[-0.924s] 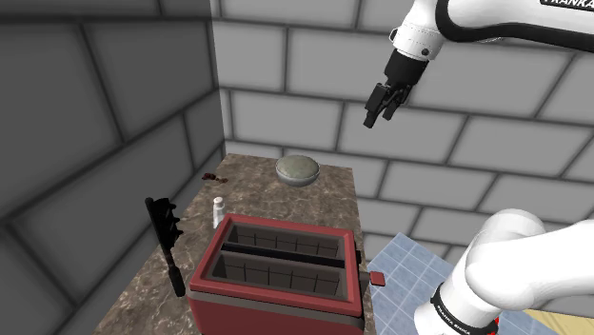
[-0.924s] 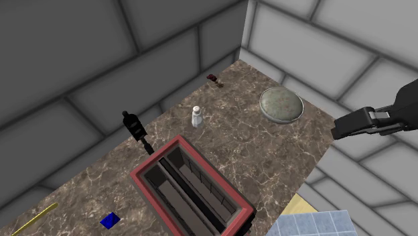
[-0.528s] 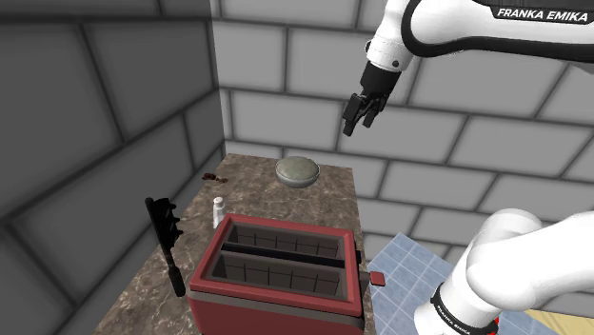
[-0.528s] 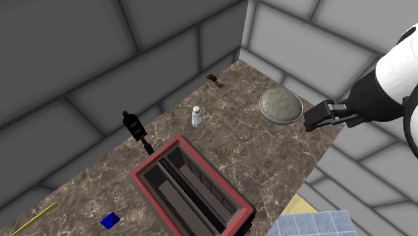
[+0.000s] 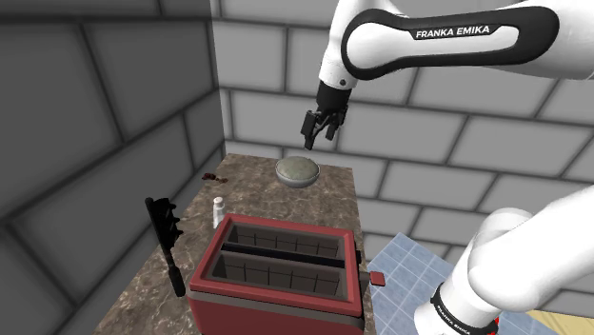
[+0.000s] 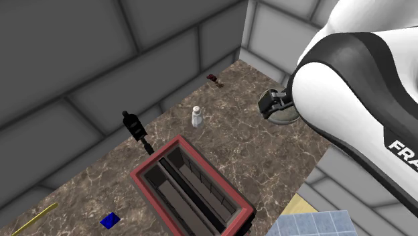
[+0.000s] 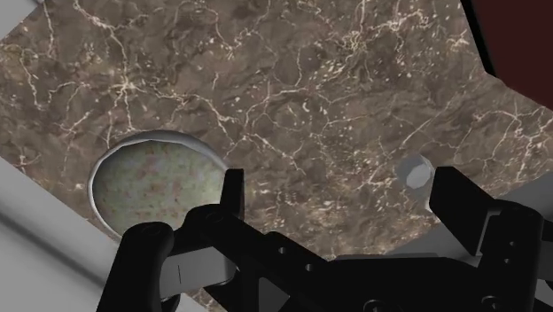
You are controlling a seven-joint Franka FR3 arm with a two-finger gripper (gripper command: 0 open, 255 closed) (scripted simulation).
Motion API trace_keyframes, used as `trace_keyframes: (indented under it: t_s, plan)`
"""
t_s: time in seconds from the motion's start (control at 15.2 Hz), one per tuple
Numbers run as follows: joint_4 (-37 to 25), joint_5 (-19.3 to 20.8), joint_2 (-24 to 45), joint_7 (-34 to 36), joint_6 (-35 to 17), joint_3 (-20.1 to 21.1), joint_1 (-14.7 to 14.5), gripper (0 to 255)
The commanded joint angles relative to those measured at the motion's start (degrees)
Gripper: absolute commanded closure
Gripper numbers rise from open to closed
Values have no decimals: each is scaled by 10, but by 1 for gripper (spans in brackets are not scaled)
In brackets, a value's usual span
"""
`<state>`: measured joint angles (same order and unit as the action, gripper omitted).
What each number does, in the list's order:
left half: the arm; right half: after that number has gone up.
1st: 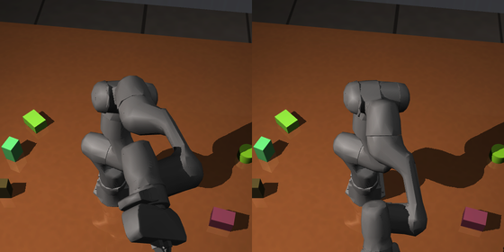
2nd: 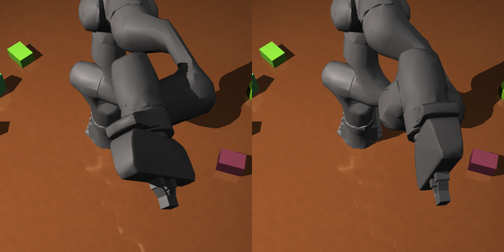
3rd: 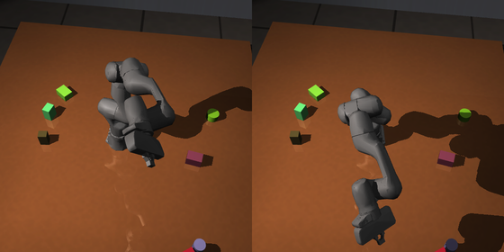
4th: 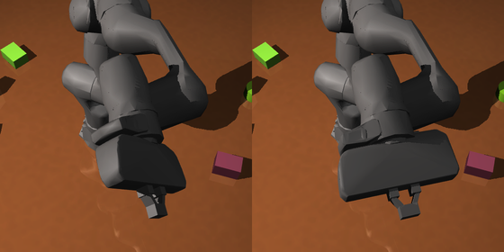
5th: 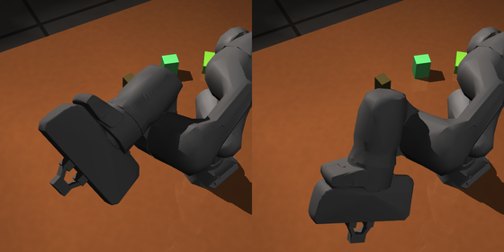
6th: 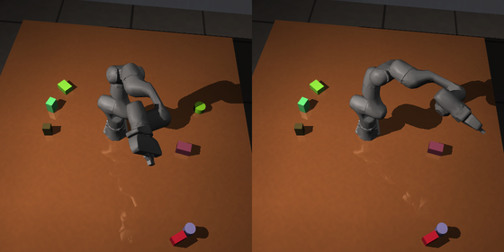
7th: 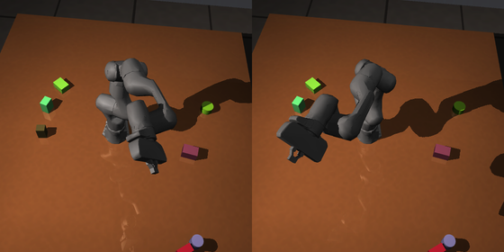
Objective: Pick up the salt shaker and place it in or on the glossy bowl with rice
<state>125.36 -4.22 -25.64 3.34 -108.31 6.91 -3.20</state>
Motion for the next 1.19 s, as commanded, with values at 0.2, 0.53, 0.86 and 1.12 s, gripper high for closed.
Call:
trace_keyframes:
  t_s: [0.2,0.53,0.86,1.12]
  plan:
    - [-42,-1,95,26,-40,30,-12,0]
    - [-101,9,197,52,-67,55,-24,0]
    - [-177,28,302,79,-81,74,-41,0]
    - [-250,48,390,100,-82,84,-60,0]
